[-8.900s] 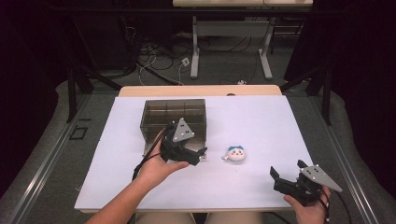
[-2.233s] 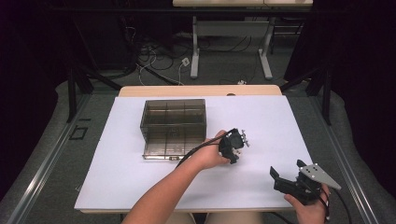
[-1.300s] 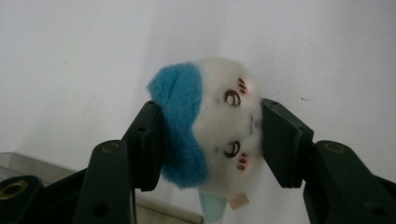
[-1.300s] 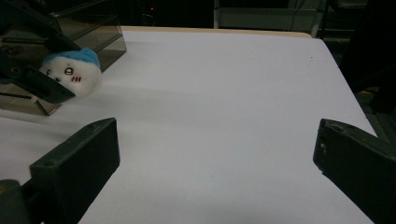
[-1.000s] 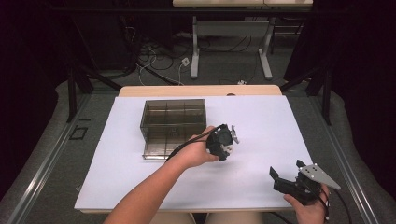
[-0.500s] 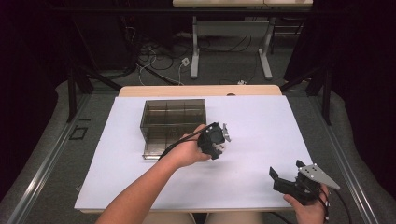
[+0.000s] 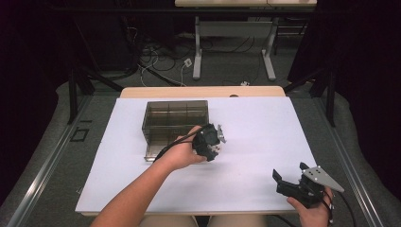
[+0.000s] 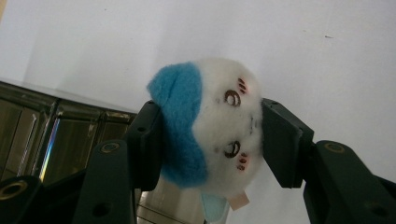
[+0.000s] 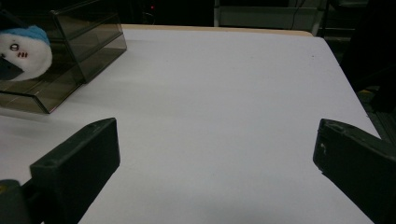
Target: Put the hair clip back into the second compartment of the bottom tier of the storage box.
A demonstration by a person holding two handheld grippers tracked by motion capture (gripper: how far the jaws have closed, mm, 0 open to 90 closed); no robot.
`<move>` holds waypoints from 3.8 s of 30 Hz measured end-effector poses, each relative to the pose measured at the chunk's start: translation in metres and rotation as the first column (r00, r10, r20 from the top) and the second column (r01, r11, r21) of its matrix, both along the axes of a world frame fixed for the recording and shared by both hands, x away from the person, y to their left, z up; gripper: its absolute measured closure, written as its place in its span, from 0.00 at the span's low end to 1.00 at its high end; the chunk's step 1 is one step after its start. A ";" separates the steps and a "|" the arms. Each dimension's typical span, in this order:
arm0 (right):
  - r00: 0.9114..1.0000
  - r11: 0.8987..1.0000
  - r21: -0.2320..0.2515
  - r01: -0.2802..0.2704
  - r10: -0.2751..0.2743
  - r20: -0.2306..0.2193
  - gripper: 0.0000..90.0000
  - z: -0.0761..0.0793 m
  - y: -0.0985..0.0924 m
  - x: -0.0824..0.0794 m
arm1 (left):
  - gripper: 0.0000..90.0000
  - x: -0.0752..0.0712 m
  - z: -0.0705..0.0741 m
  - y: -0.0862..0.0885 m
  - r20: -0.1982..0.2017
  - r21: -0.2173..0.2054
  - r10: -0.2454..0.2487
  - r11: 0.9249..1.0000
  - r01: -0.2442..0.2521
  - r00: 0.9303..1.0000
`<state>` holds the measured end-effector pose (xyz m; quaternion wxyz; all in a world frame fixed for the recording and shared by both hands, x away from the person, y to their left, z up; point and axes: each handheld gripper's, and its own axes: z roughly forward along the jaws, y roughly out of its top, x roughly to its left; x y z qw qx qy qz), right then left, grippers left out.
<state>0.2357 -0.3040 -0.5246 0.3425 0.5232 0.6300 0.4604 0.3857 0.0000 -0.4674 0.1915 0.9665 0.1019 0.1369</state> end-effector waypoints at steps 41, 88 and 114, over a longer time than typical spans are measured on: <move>1.000 1.000 -0.005 -0.007 0.007 -0.021 0.00 0.000 0.000 -0.001 | 0.51 0.003 0.000 0.051 0.001 0.004 0.073 0.997 -0.073 0.997; 1.000 1.000 -0.005 -0.006 0.005 -0.029 0.00 0.000 0.001 -0.001 | 0.51 0.013 -0.022 0.096 -0.018 0.046 0.149 0.988 -0.148 0.989; 1.000 1.000 -0.009 -0.002 0.002 -0.028 0.00 0.000 0.000 -0.001 | 0.48 0.016 -0.031 0.099 -0.027 0.070 0.179 0.982 -0.177 0.983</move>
